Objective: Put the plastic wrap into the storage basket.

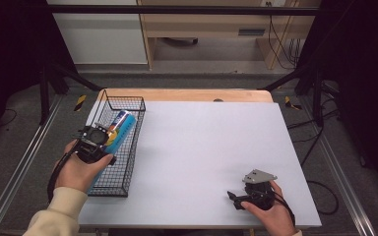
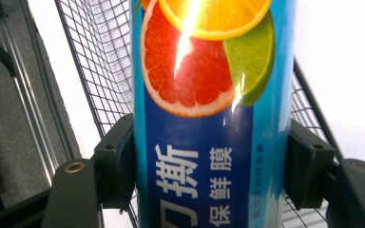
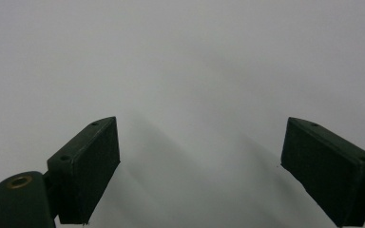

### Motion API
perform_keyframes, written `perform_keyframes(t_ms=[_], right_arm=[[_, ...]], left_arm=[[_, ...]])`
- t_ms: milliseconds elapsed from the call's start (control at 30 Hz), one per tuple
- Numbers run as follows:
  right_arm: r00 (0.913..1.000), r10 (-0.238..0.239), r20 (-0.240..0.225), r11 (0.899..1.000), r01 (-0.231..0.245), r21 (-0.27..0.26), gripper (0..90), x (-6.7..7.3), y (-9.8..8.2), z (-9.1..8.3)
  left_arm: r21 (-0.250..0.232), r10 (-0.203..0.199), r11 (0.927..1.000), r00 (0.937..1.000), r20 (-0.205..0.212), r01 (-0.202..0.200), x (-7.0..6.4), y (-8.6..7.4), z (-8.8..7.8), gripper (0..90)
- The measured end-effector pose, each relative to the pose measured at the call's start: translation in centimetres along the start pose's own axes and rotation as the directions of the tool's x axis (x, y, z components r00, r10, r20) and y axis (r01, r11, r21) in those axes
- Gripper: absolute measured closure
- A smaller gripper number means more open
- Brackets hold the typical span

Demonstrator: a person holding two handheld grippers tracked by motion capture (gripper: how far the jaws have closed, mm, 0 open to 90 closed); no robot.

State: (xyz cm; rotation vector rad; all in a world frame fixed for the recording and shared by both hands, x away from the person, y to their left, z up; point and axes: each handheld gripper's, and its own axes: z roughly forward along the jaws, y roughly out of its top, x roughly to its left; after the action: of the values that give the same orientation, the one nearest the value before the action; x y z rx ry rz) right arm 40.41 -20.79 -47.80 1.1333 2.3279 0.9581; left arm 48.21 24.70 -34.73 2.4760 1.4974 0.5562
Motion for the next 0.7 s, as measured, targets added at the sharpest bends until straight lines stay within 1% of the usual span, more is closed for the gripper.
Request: perform_keyframes(t_ms=[33, 67, 100, 233, 333, 367, 433, 500, 533, 700], right_arm=[[1.0, -0.001, -0.001, 1.0, 0.001, 0.0, 13.1, 0.0, 0.0, 0.0], [1.0, 0.0, -0.002, 1.0, 0.0, 0.0, 13.1, 0.0, 0.0, 0.0], [1.0, -0.001, -0.002, 1.0, 0.001, 0.0, 13.0, 0.0, 0.0, 0.0], [1.0, -0.006, -0.007, 1.0, 0.006, 0.004, 13.1, 0.0, 0.0, 0.1], [1.0, -0.007, -0.007, 1.0, 0.007, 0.004, 13.1, 0.1, 0.0, 0.1], [1.0, -0.007, -0.006, 1.0, 0.007, 0.006, 13.1, 0.1, 0.0, 0.1], [1.0, -0.006, -0.007, 1.0, 0.006, 0.006, 13.0, 0.1, 0.0, 0.1], [0.9999, -0.005, -0.011, 1.0, 0.005, 0.011, 13.0, 0.1, 0.0, 0.1], [0.9999, -0.008, -0.011, 1.0, 0.008, 0.01, 13.0, 0.1, 0.0, 0.1], [0.9999, -0.008, -0.011, 1.0, 0.008, 0.008, 13.1, 0.1, 0.0, 0.2]], left_arm=[[0.013, -0.008, 0.9999, 1.0, -0.003, 0.008, 0.2, 0.2, 0.5, 32.1], [0.013, -0.008, 0.9999, 1.0, -0.003, 0.008, 0.2, 0.2, 0.5, 32.1], [0.026, -0.013, 0.9996, 0.9998, -0.014, 0.013, 0.3, 0.3, 0.9, 32.1], [0.047, -0.016, 0.9987, 0.9996, -0.022, 0.017, 0.4, 0.5, 1.4, 32.1], [0.075, -0.019, 0.997, 0.9993, -0.032, 0.021, 0.5, 0.7, 1.8, 32.1], [0.084, -0.016, 0.9963, 0.9994, -0.03, 0.018, 0.5, 0.7, 1.9, 32.1], [0.093, -0.024, 0.9953, 0.9994, -0.027, 0.026, 0.6, 0.9, 2.2, 32.1], [0.117, -0.022, 0.9928, 0.9994, -0.028, 0.025, 0.7, 1.0, 2.4, 32.1], [0.125, -0.028, 0.9917, 0.9993, -0.027, 0.031, 0.9, 1.0, 2.7, 32.1], [0.141, -0.042, 0.989, 0.9988, -0.025, 0.046, 1.1, 1.1, 3.2, 32.0]])
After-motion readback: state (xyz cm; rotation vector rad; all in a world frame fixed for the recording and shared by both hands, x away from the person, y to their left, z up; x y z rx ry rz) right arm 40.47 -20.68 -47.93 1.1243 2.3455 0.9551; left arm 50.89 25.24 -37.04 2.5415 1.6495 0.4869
